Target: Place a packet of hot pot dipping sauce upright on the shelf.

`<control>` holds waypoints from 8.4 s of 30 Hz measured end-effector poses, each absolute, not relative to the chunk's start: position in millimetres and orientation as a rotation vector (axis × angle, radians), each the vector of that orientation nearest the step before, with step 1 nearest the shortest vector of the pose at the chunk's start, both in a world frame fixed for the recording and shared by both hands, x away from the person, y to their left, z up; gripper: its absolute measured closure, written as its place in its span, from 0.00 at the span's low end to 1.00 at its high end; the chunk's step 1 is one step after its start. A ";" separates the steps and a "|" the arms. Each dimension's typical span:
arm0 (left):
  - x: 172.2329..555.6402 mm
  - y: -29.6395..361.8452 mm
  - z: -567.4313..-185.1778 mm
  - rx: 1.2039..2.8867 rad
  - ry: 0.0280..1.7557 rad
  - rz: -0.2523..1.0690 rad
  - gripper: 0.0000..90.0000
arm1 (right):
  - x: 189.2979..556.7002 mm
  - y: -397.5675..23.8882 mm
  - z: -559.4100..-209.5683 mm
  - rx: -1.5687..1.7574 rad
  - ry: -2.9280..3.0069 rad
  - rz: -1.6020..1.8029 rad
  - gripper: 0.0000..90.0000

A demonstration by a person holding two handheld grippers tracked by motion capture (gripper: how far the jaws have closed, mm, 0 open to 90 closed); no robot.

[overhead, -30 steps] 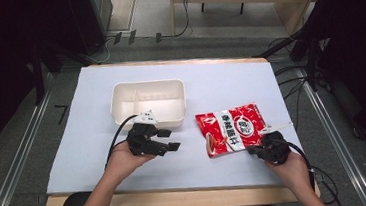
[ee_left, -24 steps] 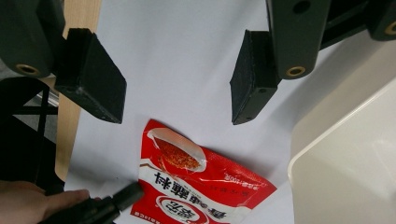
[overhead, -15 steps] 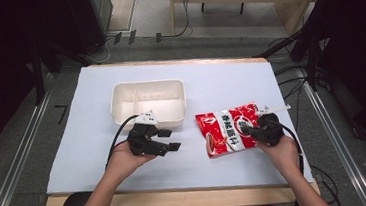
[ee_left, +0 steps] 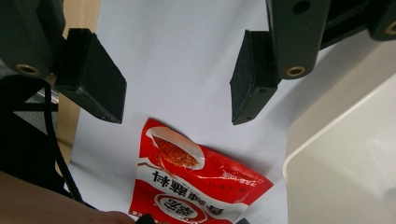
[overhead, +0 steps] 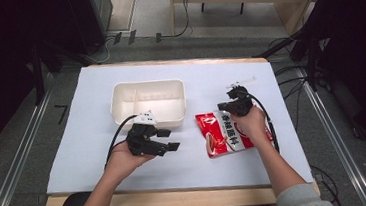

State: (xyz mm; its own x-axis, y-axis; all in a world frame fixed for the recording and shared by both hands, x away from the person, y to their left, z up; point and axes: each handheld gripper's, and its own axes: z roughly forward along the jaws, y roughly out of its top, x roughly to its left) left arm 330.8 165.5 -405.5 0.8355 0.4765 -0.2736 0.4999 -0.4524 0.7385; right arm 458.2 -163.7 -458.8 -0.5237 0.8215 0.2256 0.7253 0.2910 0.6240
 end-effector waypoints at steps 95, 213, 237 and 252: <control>334.4 157.7 -408.8 2.087 0.773 -0.048 0.52 | 367.4 -160.8 -455.3 1.066 2.816 1.157 0.91; 351.1 80.6 -427.8 2.192 0.754 -0.099 0.66 | 436.6 -205.4 -419.6 1.474 2.428 1.224 1.00; 325.9 127.0 -403.6 2.134 0.728 -0.081 0.41 | 399.6 -201.0 -366.1 1.329 2.421 1.332 1.00; 326.0 154.4 -403.7 2.146 0.698 -0.057 0.38 | 385.7 -194.4 -329.4 1.221 2.386 1.365 1.00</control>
State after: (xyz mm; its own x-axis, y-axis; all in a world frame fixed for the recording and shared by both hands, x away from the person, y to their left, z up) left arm 326.0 154.4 -403.7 0.8429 0.4603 -0.2787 0.4997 -0.4775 0.7227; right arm 385.7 -194.4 -329.4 -0.6627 0.7020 0.2608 0.5807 0.2618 0.7709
